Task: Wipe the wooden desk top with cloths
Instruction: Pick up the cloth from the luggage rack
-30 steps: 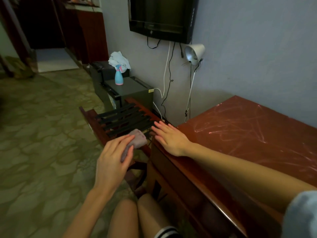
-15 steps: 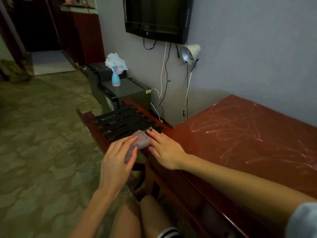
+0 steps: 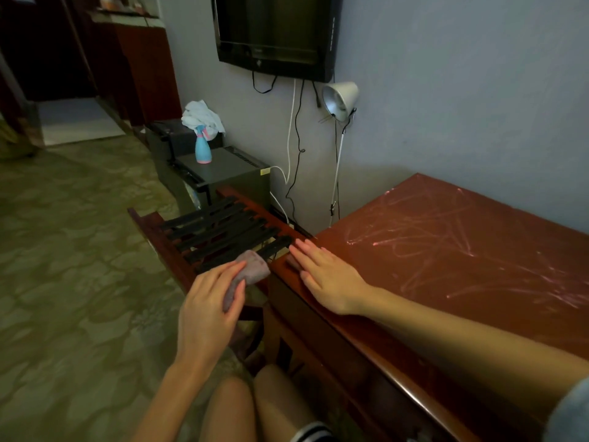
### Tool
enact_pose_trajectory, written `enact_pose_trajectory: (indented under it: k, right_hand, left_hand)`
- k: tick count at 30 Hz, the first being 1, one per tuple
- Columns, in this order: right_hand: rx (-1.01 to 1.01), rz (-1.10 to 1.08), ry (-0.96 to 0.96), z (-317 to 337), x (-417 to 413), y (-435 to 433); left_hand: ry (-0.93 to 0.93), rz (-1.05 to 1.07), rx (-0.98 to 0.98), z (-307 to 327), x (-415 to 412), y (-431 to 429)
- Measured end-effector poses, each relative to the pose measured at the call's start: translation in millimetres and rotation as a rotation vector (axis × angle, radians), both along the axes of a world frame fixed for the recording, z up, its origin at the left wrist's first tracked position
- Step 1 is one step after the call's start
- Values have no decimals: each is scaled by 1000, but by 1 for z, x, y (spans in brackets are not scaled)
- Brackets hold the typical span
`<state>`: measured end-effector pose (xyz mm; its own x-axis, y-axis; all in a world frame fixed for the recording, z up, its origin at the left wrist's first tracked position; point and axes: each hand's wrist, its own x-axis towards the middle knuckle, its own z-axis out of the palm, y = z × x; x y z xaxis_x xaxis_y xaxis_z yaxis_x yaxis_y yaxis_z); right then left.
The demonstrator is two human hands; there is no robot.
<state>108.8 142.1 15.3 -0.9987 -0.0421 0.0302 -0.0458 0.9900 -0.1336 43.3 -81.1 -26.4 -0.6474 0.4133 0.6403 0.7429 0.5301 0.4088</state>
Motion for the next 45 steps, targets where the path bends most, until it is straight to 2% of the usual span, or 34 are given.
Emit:
enact_pose_trajectory:
  k: [7,12,17,21,26,32,37,42,45]
  right_hand:
    - [-31,72,7,-2,-28,-20]
    - [-6,-19,10,0,-53,15]
    - [-12,-72,3,3,-26,39]
    - [37,-6,3,1,0,11]
    - [-27,79,10,1,-16,-7]
    - [48,-73,7,1,-53,43]
    - [49,-134,4,3,-20,71]
    - [19,-40,29,-2,11,51]
    - [1,-47,48,-7,8,51]
  left_hand:
    - [-3,-9,11,-2,-4,12]
    - [2,4,9,-2,-3,11]
    - [-8,21,-4,-6,-3,8]
    - [-13,6,14,-7,-4,19]
    - [-8,-5,57,-3,-5,30]
    - [-26,26,34,-3,-6,25]
    - [-29,15,24,7,-9,46]
    - [-82,-21,23,17,-5,89]
    - [-111,-6,-43,18,0,110]
